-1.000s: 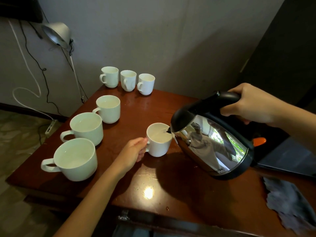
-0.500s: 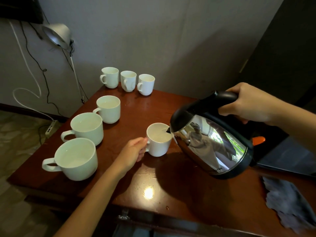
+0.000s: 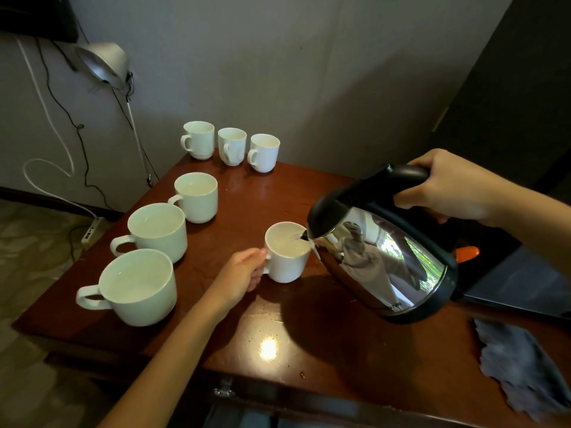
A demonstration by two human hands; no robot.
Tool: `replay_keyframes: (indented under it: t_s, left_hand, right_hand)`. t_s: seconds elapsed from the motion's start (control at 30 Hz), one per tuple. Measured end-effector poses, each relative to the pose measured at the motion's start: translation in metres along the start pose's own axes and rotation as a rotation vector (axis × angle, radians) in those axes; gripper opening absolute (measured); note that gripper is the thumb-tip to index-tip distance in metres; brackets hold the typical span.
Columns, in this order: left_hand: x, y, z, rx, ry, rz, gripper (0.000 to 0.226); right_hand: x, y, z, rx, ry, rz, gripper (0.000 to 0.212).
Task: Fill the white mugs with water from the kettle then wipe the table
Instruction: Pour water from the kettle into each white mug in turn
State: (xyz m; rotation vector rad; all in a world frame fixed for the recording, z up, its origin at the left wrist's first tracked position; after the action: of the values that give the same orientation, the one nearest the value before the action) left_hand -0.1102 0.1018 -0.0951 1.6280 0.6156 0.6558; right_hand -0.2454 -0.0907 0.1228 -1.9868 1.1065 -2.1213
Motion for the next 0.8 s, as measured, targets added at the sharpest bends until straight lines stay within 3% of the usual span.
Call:
replay_keyframes:
  t_s: [0.8]
  left_hand:
    - [0.0001,-0.0015,0.0008,-0.005,0.003,-0.011,0.037]
  right_hand:
    - [-0.0005,0.0103,-0.0036,-0.003,0.028,0.085,0.007]
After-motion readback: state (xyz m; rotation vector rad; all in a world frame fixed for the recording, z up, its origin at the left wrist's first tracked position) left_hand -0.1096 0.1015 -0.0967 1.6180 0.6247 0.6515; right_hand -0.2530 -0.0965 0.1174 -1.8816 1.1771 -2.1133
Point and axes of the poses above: each hand's wrist, its own z-axis towards the middle knuckle, its own x-axis out of the back of the hand, y = z × x, the point moved 4 cm from there along z, towards the middle knuckle, and after that the axes turned 3 degrees about z, right-handed, at the moved point
